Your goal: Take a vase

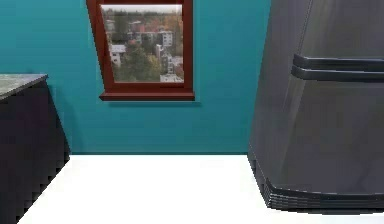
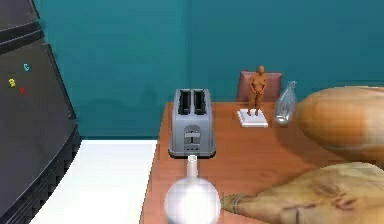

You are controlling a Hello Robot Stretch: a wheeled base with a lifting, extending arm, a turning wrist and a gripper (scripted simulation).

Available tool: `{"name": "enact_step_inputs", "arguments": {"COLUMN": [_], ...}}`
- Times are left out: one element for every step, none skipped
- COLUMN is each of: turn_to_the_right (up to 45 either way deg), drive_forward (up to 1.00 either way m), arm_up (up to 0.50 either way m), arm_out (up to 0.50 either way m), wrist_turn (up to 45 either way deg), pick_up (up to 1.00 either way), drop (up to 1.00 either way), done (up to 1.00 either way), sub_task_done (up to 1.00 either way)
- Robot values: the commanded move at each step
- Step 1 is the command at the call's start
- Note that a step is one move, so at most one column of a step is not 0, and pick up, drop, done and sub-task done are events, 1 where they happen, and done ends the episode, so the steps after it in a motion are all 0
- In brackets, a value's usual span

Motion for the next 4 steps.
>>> {"name": "enact_step_inputs", "arguments": {"turn_to_the_right": [0.0, 0.0, 0.0, 0.0], "drive_forward": [0.0, 0.0, 0.0, 0.0], "arm_up": [0.5, 0.38, 0.0, 0.0], "arm_out": [0.0, 0.0, 0.04, 0.0], "wrist_turn": [0.0, 0.0, 0.0, 45.0], "pick_up": [0.0, 0.0, 0.0, 0.0], "drop": [0.0, 0.0, 0.0, 0.0], "done": [0.0, 0.0, 0.0, 0.0], "sub_task_done": [0.0, 0.0, 0.0, 0.0]}}
